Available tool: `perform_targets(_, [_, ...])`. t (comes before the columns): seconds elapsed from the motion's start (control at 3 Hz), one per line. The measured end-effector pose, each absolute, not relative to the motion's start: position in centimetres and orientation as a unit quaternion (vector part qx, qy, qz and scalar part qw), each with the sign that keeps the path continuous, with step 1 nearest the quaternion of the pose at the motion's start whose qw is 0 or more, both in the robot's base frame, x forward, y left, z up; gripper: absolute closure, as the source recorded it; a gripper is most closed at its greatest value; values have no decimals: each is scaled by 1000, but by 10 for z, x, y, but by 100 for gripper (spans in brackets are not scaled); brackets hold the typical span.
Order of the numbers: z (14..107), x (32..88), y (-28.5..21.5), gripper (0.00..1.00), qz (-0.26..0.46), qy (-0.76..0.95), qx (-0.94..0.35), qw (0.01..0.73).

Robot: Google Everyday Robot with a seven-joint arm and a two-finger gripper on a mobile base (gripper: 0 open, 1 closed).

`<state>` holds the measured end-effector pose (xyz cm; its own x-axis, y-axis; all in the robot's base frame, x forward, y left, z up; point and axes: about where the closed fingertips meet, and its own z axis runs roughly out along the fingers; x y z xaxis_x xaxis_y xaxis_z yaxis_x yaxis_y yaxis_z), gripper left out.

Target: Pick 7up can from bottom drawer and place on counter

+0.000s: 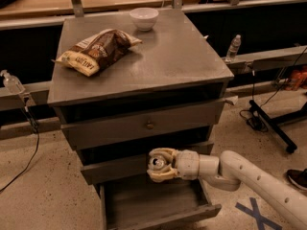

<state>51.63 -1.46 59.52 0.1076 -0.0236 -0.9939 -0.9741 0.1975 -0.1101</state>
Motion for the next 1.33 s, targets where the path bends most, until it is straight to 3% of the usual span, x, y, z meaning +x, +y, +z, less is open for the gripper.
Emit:
perform_targets(0.67, [585,514,-11,100,431,524,-476,559])
perform_targets(1.0, [549,524,-21,100,432,536,-452,567])
perform_targets(1.33, [457,512,-26,100,472,564,-405,543])
